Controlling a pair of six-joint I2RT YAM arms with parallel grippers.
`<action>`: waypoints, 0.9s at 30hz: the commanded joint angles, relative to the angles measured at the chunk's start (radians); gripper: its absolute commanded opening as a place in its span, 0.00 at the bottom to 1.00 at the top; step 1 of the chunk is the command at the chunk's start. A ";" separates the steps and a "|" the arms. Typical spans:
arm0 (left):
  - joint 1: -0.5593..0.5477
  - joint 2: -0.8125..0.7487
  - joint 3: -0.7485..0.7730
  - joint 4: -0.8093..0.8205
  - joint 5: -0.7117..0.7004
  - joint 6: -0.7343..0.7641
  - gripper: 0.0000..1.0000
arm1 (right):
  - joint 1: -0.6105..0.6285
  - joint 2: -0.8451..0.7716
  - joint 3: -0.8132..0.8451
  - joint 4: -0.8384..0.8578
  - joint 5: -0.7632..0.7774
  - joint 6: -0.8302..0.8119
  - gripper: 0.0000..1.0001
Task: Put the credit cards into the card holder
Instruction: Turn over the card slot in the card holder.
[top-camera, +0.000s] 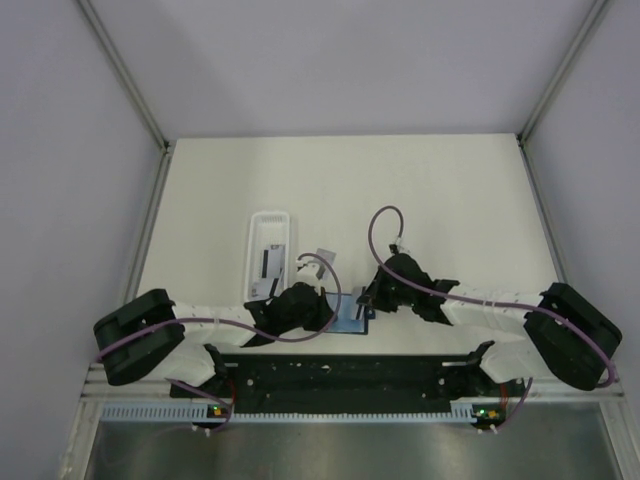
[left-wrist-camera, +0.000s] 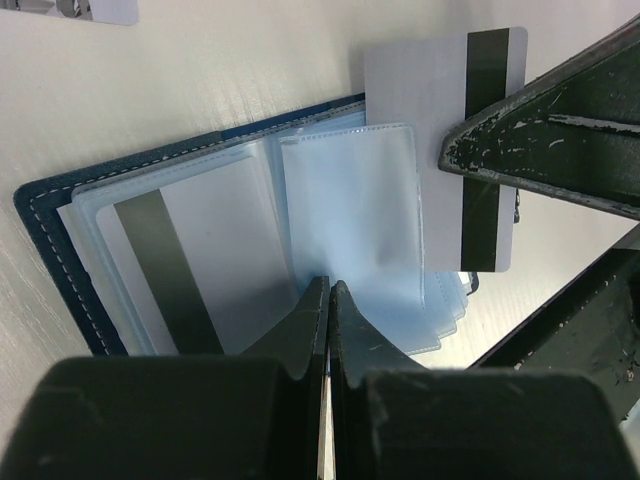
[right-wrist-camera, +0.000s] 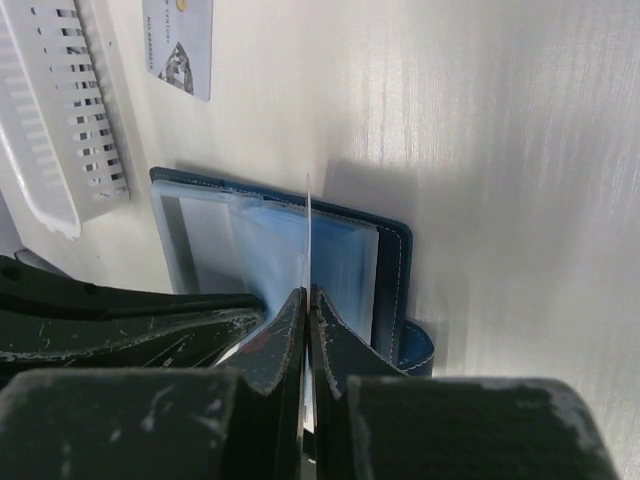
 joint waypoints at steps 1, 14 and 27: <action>-0.002 0.009 -0.039 -0.054 0.027 0.000 0.00 | -0.008 0.001 -0.037 0.075 -0.034 0.002 0.00; 0.000 -0.201 -0.001 -0.034 0.033 0.056 0.17 | -0.008 -0.061 -0.053 0.126 -0.079 -0.022 0.00; 0.021 -0.535 -0.062 -0.245 -0.123 0.039 0.30 | 0.051 -0.091 0.053 0.069 -0.112 -0.093 0.00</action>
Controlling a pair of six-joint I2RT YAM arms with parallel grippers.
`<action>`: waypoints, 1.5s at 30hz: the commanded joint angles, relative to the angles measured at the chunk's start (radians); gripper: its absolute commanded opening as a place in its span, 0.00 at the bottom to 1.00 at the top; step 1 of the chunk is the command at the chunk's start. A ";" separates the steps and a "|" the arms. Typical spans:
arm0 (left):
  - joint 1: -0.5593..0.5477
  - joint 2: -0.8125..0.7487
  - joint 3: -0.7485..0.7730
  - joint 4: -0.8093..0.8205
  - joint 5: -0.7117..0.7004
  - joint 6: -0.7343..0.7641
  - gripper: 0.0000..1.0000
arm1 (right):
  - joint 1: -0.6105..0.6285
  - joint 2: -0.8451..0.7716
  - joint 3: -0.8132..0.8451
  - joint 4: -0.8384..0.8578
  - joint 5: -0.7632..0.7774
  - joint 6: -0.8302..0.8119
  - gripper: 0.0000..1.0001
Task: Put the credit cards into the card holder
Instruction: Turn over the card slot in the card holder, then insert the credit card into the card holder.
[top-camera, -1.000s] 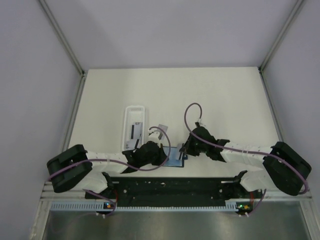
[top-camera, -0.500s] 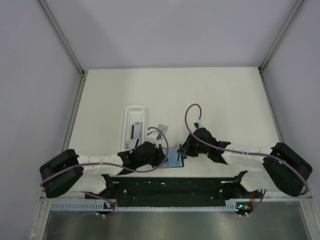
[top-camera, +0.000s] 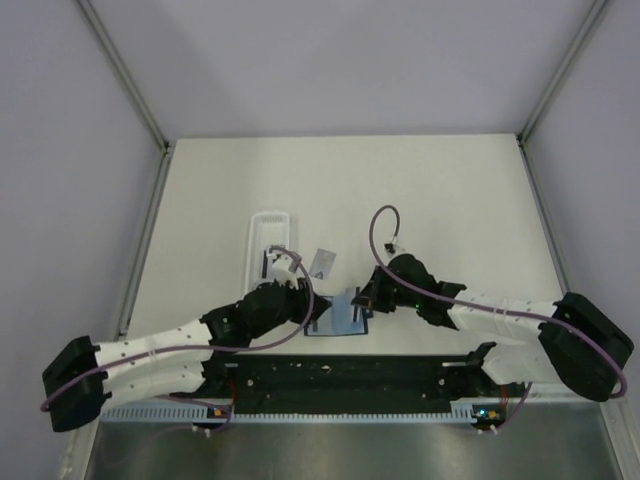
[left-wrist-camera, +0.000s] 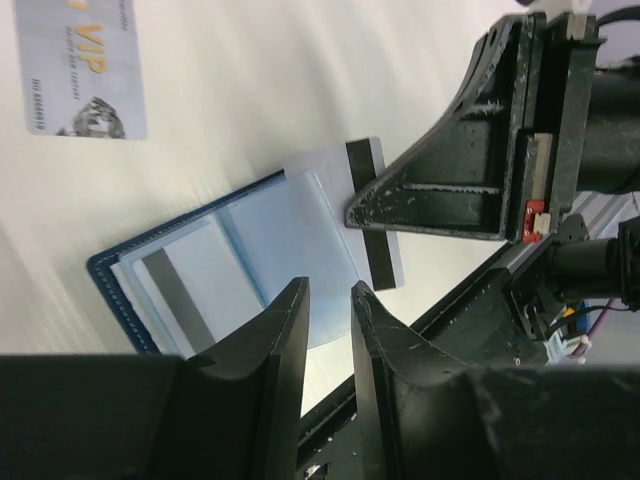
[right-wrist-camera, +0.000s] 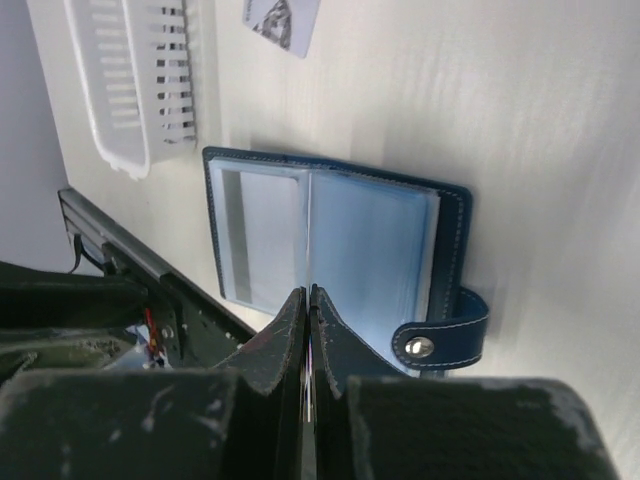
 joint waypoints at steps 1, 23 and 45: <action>0.021 -0.124 -0.051 -0.096 -0.089 -0.009 0.30 | 0.055 0.001 0.107 -0.015 -0.009 -0.061 0.00; 0.035 -0.279 -0.153 -0.308 -0.148 -0.075 0.27 | 0.125 0.251 0.219 0.009 0.008 -0.080 0.00; 0.035 -0.133 -0.122 -0.191 -0.137 -0.067 0.21 | 0.005 0.035 0.202 -0.109 -0.204 -0.250 0.00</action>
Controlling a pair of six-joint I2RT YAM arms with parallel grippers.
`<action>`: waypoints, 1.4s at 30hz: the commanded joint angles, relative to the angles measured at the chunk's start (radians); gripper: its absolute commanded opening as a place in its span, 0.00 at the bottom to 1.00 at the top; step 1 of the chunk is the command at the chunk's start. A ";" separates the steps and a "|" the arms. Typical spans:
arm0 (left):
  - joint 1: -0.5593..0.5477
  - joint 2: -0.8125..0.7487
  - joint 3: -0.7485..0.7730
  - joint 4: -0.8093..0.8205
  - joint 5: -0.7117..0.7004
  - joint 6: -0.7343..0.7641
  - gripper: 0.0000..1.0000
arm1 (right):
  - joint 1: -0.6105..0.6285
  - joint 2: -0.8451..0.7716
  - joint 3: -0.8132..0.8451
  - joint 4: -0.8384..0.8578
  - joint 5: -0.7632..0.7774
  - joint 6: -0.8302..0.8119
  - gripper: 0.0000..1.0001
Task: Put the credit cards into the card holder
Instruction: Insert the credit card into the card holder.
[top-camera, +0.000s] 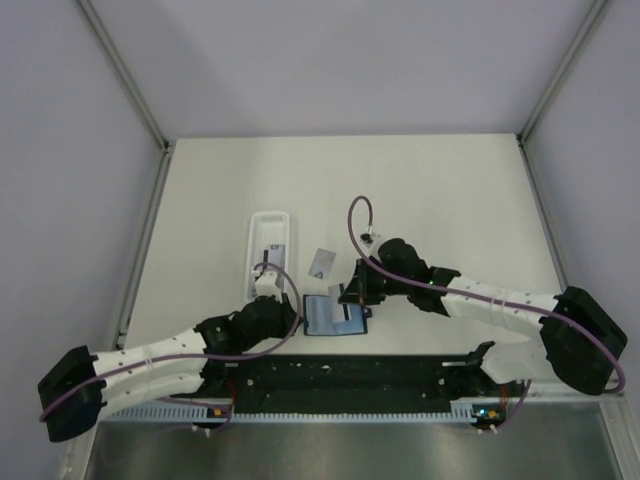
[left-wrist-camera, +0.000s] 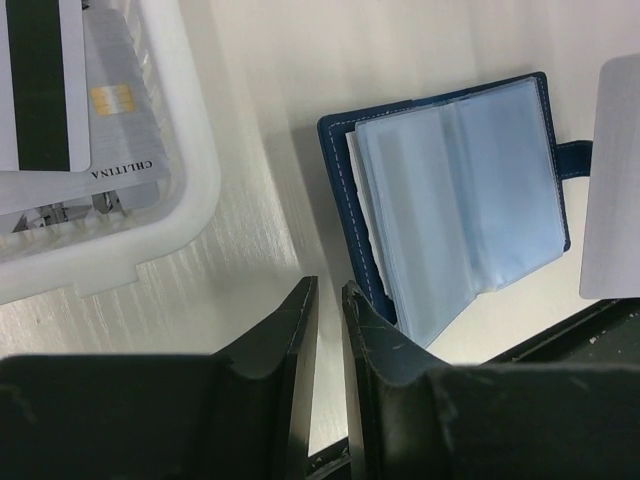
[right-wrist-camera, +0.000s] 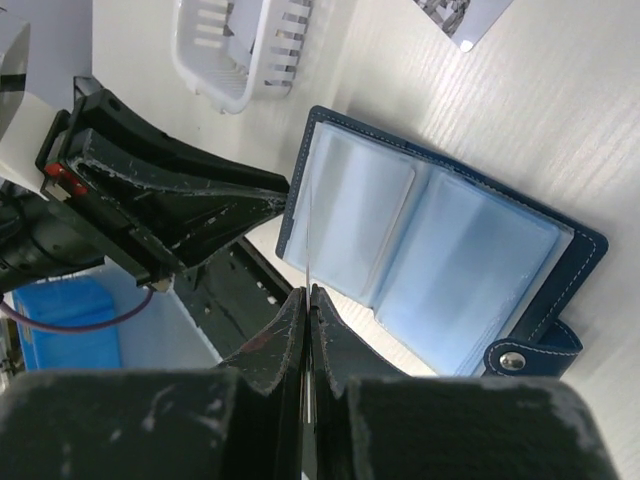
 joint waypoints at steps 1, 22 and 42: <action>0.003 -0.017 0.037 0.011 -0.019 -0.001 0.19 | -0.012 -0.003 0.017 -0.002 -0.029 -0.029 0.00; 0.004 -0.019 -0.009 0.154 0.013 0.025 0.15 | -0.032 0.184 -0.016 0.106 -0.103 0.039 0.00; 0.003 0.157 -0.058 0.270 0.031 0.013 0.13 | -0.084 0.152 -0.005 0.032 -0.094 0.057 0.00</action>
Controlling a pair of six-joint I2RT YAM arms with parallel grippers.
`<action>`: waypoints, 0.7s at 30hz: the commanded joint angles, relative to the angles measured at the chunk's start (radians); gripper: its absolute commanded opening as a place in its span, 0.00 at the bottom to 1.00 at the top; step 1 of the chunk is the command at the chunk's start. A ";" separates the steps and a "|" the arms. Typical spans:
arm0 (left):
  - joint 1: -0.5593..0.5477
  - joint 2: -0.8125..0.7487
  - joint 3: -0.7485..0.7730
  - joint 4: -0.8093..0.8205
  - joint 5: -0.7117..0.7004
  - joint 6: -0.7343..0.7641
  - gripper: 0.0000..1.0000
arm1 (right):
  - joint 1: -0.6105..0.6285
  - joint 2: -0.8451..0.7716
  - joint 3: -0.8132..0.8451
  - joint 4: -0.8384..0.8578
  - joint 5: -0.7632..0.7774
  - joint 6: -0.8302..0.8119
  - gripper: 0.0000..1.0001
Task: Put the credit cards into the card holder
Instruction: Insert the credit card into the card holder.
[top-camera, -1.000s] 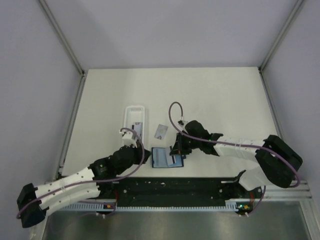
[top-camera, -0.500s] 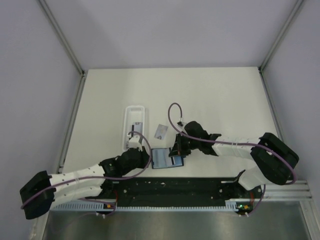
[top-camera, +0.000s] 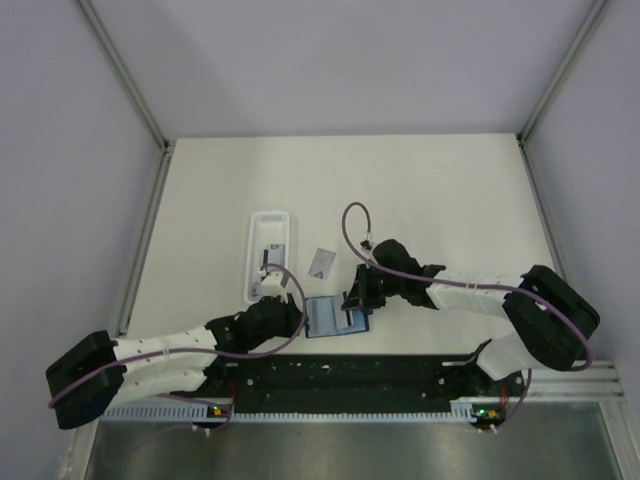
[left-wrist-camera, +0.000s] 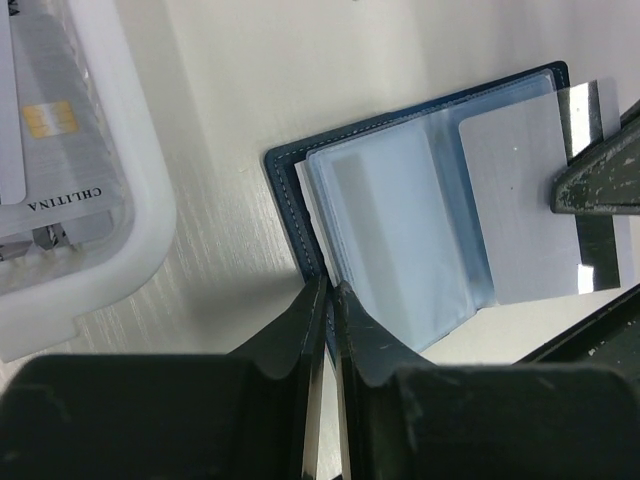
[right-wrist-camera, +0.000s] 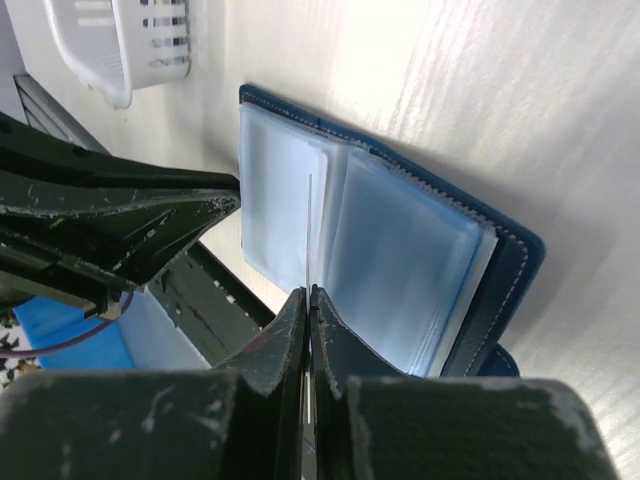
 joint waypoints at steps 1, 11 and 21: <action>0.002 0.024 -0.014 0.056 0.008 0.000 0.13 | -0.053 -0.019 0.007 0.019 -0.031 0.023 0.00; 0.002 0.065 -0.010 0.079 0.015 0.001 0.12 | -0.087 0.054 -0.053 0.199 -0.145 0.104 0.00; 0.002 0.065 -0.003 0.066 0.014 0.010 0.12 | -0.088 0.086 -0.090 0.231 -0.129 0.100 0.00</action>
